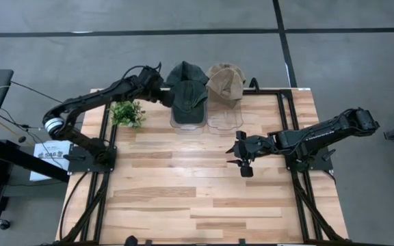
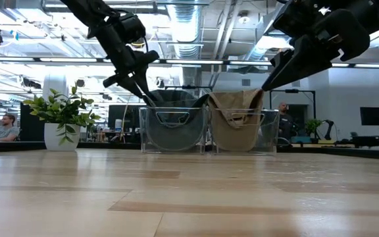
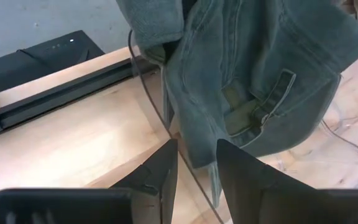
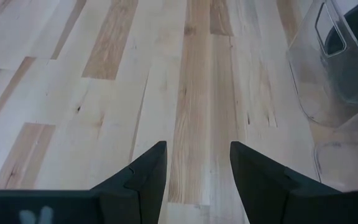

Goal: Pick & Place hat
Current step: Put the black cap into the left transparent bin

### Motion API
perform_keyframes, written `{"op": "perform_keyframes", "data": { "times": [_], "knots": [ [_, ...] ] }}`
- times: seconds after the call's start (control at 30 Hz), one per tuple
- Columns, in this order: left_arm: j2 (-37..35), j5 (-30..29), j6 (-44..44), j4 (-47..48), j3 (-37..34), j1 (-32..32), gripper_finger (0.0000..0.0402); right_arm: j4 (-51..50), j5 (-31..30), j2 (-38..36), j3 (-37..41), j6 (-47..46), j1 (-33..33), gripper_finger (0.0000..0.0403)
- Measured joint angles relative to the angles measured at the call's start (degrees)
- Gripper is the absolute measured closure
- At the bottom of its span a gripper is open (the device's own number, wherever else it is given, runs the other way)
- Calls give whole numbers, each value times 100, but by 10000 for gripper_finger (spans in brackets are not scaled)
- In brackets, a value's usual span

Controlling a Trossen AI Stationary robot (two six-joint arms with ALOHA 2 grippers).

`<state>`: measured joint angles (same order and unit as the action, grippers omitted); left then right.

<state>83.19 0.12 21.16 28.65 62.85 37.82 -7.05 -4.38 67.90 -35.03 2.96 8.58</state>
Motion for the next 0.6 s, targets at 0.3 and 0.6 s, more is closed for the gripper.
{"op": "perform_keyframes", "data": {
  "times": [0.3,0.6],
  "knots": [
    [254,198,75,-179,-4,-4,293,20,-2,0,0,0,-2,236],
    [304,176,-19,-309,-4,-29,331,11,0,0,0,0,-2,235]
  ]
}}
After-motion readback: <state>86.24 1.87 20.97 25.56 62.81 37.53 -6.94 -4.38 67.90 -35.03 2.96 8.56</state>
